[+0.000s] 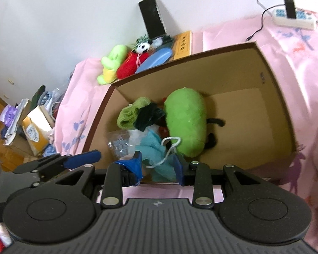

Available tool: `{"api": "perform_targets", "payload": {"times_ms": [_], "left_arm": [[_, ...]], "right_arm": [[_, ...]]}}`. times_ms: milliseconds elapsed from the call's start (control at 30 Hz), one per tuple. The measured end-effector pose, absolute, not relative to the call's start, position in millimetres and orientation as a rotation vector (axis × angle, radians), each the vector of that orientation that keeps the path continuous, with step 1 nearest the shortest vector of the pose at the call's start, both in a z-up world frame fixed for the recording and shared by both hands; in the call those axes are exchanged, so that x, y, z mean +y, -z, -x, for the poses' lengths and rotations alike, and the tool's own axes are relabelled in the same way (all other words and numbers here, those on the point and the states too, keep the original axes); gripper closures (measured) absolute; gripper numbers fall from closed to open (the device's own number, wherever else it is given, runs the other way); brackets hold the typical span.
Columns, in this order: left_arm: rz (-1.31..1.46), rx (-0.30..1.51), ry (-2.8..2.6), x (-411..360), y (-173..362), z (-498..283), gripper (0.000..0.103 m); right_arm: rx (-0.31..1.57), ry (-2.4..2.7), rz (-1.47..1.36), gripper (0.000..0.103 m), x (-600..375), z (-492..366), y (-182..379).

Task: Organize soft objects
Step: 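Open the right gripper to release the teal bath puff, then withdraw the right gripper up and back from the box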

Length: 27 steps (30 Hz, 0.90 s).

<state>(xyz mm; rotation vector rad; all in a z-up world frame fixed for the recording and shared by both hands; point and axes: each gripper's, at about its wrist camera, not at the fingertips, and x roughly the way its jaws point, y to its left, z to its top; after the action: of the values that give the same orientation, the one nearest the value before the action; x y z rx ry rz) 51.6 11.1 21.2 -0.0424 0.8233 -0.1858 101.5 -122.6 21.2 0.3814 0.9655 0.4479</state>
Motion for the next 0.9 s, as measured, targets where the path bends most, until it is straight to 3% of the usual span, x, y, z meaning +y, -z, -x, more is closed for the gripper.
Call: {"api": "perform_targets", "payload": {"times_ms": [900], "left_arm": [[-0.041, 0.824, -0.063, -36.1, -35.3, -32.1, 0.03]], "right_arm": [[0.881, -0.318, -0.282, 0.087, -142.0, -52.1, -32.1]]}}
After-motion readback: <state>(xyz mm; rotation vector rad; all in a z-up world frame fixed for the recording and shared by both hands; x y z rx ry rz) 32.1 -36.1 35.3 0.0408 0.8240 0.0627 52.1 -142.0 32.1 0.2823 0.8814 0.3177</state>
